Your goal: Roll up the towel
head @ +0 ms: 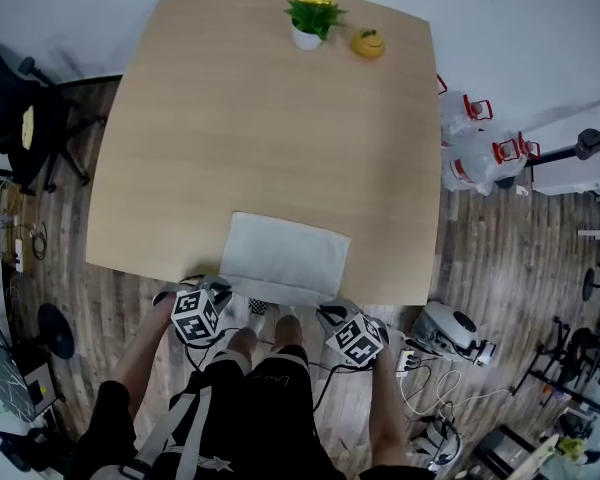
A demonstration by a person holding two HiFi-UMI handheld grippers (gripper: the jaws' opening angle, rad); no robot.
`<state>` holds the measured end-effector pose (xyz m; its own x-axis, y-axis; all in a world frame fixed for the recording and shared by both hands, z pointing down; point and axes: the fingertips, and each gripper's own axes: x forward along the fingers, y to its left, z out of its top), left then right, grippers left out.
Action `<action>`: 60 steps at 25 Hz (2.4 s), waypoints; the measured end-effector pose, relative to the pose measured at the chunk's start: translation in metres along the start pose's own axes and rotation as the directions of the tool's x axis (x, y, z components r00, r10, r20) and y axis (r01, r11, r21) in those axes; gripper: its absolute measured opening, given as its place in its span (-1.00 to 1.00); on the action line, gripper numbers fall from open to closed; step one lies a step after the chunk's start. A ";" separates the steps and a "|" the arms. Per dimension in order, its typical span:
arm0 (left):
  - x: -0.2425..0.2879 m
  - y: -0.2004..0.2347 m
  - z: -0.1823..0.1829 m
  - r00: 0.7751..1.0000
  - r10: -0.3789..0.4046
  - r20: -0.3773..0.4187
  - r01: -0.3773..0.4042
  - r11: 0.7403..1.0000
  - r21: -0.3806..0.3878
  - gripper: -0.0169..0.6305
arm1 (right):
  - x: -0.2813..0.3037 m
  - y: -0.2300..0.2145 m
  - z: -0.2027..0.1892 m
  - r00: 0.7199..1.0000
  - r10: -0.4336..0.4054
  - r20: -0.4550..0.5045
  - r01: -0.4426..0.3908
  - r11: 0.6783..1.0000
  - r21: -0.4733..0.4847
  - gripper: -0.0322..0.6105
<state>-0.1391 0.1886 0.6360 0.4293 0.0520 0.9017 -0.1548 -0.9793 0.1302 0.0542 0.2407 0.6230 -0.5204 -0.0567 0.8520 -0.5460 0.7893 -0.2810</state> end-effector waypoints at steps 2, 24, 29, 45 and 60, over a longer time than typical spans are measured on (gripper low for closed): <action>0.000 0.002 0.001 0.999 -0.037 -0.006 0.037 0.999 -0.019 -0.82 | -0.001 -0.002 0.002 0.999 0.032 0.007 -0.032 0.999 0.031 -0.82; 0.000 0.042 0.023 0.995 -0.102 -0.013 0.102 0.994 -0.049 -0.82 | -0.011 -0.042 0.024 0.987 0.154 0.041 -0.158 0.979 0.127 -0.82; 0.000 0.055 0.032 0.996 -0.086 0.000 0.086 0.995 -0.047 -0.82 | -0.014 -0.055 0.029 0.988 0.143 0.064 -0.151 0.979 0.134 -0.82; 0.010 0.098 0.059 0.999 -0.048 -0.002 0.048 0.998 -0.045 -0.81 | -0.019 -0.100 0.042 0.987 0.130 0.096 -0.142 0.980 0.136 -0.81; 0.021 0.122 0.069 0.999 -0.026 -0.021 0.025 0.999 -0.040 -0.80 | -0.008 -0.124 0.042 0.989 0.120 0.080 -0.130 0.983 0.130 -0.80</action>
<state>-0.0871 0.0570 0.6422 0.4143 0.0811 0.9065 -0.1793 -0.9692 0.1687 0.0985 0.1173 0.6322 -0.6333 -0.0101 0.7738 -0.5541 0.7040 -0.4443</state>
